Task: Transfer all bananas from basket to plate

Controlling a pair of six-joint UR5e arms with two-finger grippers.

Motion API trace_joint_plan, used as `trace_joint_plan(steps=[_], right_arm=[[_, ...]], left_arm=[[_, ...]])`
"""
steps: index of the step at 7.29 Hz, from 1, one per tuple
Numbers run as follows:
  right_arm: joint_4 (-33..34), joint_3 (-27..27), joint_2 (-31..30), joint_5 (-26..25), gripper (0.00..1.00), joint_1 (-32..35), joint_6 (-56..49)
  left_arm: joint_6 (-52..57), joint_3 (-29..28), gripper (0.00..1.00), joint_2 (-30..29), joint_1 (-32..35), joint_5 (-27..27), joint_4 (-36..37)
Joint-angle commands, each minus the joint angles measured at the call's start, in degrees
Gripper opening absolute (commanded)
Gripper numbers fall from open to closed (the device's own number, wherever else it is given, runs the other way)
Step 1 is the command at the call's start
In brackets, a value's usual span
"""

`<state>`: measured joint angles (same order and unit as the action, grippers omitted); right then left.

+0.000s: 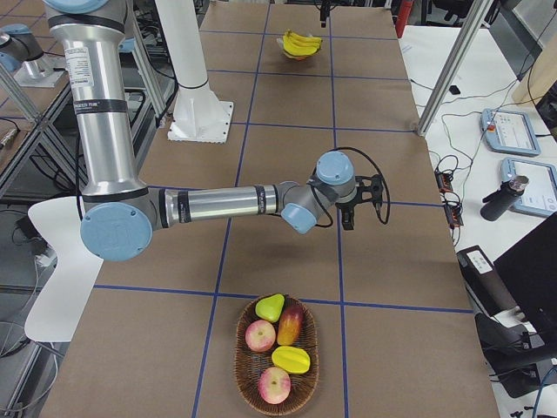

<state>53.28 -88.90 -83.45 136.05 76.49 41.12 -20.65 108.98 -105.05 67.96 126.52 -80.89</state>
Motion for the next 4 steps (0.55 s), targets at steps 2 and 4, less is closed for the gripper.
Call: trace_joint_plan(steps=[2,4], right_arm=[[24.96,-1.00,0.31,1.41,1.00,7.78,-31.18],[39.47,-4.77,0.22,1.15,1.00,11.65,-44.57]], left_arm=[[16.23,-12.17,1.00,0.11,14.01,8.46,-0.31],[16.26,-13.09,1.00,0.72,15.01,8.83,-0.32]])
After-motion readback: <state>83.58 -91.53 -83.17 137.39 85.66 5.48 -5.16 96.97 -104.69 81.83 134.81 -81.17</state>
